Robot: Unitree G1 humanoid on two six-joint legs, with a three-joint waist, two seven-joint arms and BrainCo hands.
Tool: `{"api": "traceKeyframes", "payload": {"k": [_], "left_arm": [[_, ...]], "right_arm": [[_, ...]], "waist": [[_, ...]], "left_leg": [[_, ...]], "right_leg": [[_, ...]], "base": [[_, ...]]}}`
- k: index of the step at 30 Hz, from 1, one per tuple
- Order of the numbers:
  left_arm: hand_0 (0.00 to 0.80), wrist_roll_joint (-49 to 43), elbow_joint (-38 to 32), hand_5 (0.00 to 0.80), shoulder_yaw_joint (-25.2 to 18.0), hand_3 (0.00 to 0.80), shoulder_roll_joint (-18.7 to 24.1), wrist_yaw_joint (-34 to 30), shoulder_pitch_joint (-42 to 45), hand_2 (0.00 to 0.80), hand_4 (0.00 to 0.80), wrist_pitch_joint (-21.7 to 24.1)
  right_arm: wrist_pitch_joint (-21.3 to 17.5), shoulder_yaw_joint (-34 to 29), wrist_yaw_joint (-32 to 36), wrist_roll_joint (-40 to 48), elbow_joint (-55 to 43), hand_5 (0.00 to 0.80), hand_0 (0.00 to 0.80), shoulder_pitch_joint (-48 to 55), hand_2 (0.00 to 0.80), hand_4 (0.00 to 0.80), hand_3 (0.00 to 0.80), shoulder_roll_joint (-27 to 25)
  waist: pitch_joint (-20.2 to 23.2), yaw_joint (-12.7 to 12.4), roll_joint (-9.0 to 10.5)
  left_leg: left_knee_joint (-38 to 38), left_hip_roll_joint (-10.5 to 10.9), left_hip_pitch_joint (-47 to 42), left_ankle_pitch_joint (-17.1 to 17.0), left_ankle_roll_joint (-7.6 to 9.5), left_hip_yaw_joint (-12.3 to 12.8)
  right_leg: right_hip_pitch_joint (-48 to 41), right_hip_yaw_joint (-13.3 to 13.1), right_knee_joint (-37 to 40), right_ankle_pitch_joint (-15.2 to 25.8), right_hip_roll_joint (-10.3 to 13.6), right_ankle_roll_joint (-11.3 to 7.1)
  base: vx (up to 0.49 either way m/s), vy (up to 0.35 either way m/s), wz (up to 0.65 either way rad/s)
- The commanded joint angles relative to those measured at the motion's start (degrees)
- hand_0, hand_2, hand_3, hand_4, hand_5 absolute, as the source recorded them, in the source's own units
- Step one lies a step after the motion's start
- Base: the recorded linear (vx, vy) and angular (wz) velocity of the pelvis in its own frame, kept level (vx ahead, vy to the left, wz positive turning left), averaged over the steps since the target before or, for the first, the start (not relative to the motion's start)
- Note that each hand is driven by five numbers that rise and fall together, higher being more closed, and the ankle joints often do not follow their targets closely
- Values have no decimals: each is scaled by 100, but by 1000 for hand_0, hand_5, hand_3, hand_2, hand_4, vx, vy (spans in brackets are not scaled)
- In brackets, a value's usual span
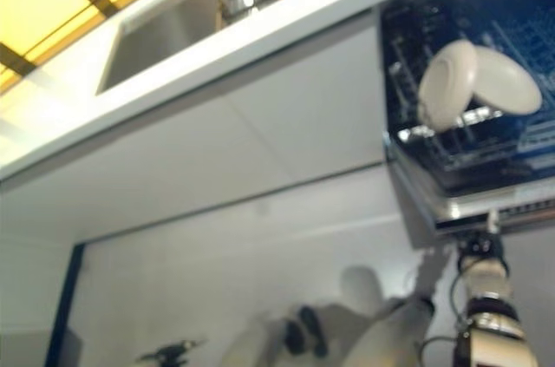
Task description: Take plates into dishwasher
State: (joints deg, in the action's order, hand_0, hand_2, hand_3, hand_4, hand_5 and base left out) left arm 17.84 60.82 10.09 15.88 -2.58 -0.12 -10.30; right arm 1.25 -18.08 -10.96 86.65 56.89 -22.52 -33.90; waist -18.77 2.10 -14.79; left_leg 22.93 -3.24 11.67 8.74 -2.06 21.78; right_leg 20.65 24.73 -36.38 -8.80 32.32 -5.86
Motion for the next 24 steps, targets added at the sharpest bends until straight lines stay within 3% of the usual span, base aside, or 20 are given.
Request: {"api": "traceKeyframes", "payload": {"k": [1, 11, 24], "left_arm": [[0, 144, -65, 0, -34, 0, 180, 97, 121, 0, 0, 43], [0, -57, -67, 0, -15, 0, 427, -63, 129, 0, 0, -30], [0, -315, 140, 0, -100, 0, 738, -193, 94, 0, 0, 38]], "right_arm": [[-287, 181, 782, 301, -672, 0, 0, -1655, 0, 0, 0, -610], [-386, 681, 1278, 279, -883, 0, 0, -2769, 0, 0, 0, -1157], [-269, 1076, 1659, 244, -711, 0, 0, -3477, 0, 0, 0, -1613]], "waist": [[106, -367, -164], [224, -621, 0], [478, -912, 341]], "left_leg": [[-372, 359, -587, 421, 588, 155], [-819, 303, -845, 206, 493, 24], [-1528, 271, -1200, -122, 330, -169]], "right_leg": [[-155, 60, -546, -17, -211, 209], [-526, 385, -220, 198, -205, 90], [-1114, 844, 390, 434, -412, -18]], "base": [[0, 0, 0], [18, -27, 6], [33, -47, 7]]}}
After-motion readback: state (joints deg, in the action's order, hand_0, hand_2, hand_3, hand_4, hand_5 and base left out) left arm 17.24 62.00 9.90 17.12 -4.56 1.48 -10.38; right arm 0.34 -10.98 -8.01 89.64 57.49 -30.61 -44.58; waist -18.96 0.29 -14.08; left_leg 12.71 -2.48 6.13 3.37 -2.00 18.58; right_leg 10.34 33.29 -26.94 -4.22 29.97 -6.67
